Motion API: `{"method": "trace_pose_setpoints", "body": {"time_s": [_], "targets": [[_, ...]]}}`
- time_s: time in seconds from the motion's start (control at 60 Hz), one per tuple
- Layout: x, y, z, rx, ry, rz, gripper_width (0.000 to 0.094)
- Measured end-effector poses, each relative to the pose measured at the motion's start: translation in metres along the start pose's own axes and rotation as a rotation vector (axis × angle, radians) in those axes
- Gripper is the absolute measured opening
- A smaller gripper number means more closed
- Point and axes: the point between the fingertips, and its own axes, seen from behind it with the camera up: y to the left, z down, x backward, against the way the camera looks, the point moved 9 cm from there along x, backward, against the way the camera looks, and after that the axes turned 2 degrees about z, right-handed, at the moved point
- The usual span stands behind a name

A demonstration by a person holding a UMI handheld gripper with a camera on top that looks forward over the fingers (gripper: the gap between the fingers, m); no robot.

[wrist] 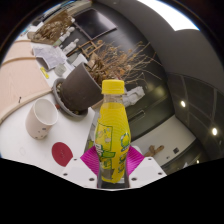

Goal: Pour water

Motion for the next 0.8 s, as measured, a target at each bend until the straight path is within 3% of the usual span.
{"method": "trace_pose_setpoints", "body": {"time_s": [0.467, 0.8], "targets": [[-0.059, 0.031, -0.031, 0.881, -0.131, 0.166, 0.0312], [-0.059, 0.032, -0.042, 0.879, -0.189, 0.143, 0.0312]]}}
